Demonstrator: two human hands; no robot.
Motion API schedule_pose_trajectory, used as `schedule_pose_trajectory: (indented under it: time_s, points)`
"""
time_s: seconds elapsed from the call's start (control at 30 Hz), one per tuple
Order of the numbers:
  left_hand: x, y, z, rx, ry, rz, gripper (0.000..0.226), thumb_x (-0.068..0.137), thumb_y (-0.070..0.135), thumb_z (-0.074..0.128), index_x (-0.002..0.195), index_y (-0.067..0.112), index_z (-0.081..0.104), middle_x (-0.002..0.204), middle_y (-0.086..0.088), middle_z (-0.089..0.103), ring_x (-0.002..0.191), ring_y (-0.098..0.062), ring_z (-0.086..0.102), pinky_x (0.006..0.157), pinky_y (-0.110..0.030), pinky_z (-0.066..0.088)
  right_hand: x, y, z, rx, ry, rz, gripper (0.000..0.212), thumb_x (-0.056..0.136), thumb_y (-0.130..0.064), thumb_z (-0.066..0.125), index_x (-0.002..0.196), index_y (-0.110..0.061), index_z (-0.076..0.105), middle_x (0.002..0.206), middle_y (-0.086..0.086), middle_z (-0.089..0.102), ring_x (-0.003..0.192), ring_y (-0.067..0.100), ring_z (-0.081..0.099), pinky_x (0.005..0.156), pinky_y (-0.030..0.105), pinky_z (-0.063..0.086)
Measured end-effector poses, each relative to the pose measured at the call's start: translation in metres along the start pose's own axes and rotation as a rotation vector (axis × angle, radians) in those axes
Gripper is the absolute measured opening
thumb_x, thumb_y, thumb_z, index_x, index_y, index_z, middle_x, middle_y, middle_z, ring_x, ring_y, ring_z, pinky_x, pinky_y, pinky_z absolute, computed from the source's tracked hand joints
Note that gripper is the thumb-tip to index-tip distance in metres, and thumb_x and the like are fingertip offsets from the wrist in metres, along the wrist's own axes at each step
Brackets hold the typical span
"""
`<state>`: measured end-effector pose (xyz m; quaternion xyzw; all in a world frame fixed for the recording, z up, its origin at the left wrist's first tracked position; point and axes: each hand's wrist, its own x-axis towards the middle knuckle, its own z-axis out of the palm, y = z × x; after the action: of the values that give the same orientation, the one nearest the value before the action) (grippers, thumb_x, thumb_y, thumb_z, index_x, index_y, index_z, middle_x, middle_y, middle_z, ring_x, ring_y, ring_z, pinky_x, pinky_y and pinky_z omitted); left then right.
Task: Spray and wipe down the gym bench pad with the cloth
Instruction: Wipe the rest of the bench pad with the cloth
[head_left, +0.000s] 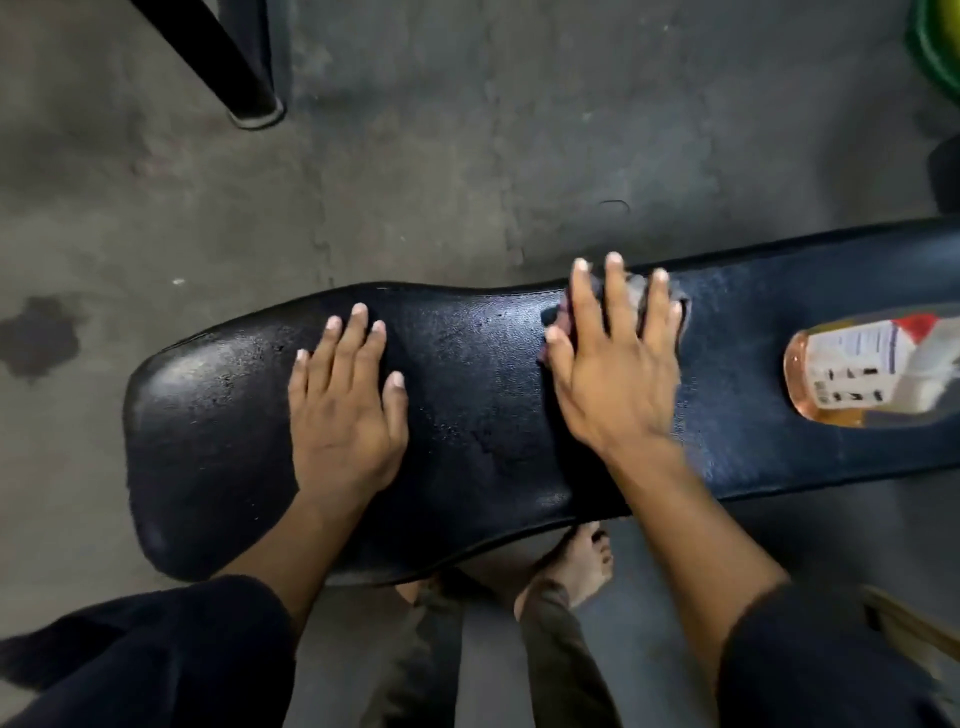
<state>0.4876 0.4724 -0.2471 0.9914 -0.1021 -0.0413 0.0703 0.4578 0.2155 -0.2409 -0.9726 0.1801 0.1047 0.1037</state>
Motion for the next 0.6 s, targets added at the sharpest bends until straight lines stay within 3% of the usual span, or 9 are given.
schedule_pose_trajectory:
  time_s: [0.17,0.3,0.4,0.47,0.53,0.6]
  points:
    - [0.001,-0.005,0.001,-0.008,0.020,0.005,0.057,0.110,0.043,0.036,0.163,0.024,0.039,0.178,0.006,0.026,0.166,-0.018,0.020,0.135,-0.051,0.018,-0.007,-0.079,0.015,-0.017,-0.019,-0.245,0.066,0.111,-0.053,0.035,0.171,-0.030,0.027,0.183,0.005,0.017,0.166,0.051,0.009,0.134,0.067,0.011]
    - [0.000,-0.008,0.007,-0.014,0.039,0.011,0.057,0.109,0.043,0.038,0.163,0.024,0.040,0.178,0.006,0.025,0.166,-0.017,0.021,0.134,-0.053,0.021,-0.071,-0.070,0.028,-0.043,-0.054,-0.330,0.065,0.111,-0.052,0.038,0.172,-0.034,0.024,0.184,0.000,0.010,0.168,0.044,0.011,0.133,0.063,0.020]
    - [0.000,-0.010,0.011,0.001,0.050,0.023,0.057,0.110,0.043,0.037,0.163,0.024,0.039,0.178,0.006,0.025,0.166,-0.019,0.021,0.133,-0.054,0.022,-0.070,-0.038,0.022,-0.088,-0.051,-0.258,0.060,0.113,-0.048,0.034,0.172,-0.035,0.028,0.183,0.003,0.018,0.166,0.046,0.019,0.131,0.065,0.025]
    - [0.000,-0.011,0.014,0.008,0.036,0.025,0.058,0.110,0.043,0.036,0.164,0.024,0.036,0.179,0.006,0.023,0.166,-0.019,0.020,0.134,-0.054,0.020,-0.043,-0.032,0.016,-0.084,-0.020,-0.109,0.059,0.114,-0.044,0.031,0.171,-0.030,0.031,0.182,0.008,0.022,0.164,0.051,0.021,0.130,0.066,0.024]
    - [0.001,-0.013,0.016,-0.002,0.035,0.033,0.058,0.109,0.043,0.035,0.164,0.025,0.034,0.179,0.007,0.021,0.167,-0.020,0.019,0.134,-0.053,0.018,-0.008,-0.045,0.010,-0.015,0.033,0.060,0.058,0.115,-0.043,0.031,0.170,-0.027,0.034,0.181,0.007,0.025,0.163,0.052,0.019,0.132,0.066,0.018]
    - [0.002,-0.013,0.018,-0.010,0.045,0.037,0.057,0.109,0.043,0.036,0.163,0.026,0.034,0.179,0.008,0.021,0.167,-0.019,0.018,0.135,-0.052,0.017,0.022,-0.075,0.010,0.026,0.065,0.097,0.056,0.114,-0.045,0.030,0.166,-0.027,0.041,0.177,0.003,0.036,0.164,0.049,0.020,0.134,0.065,0.013]
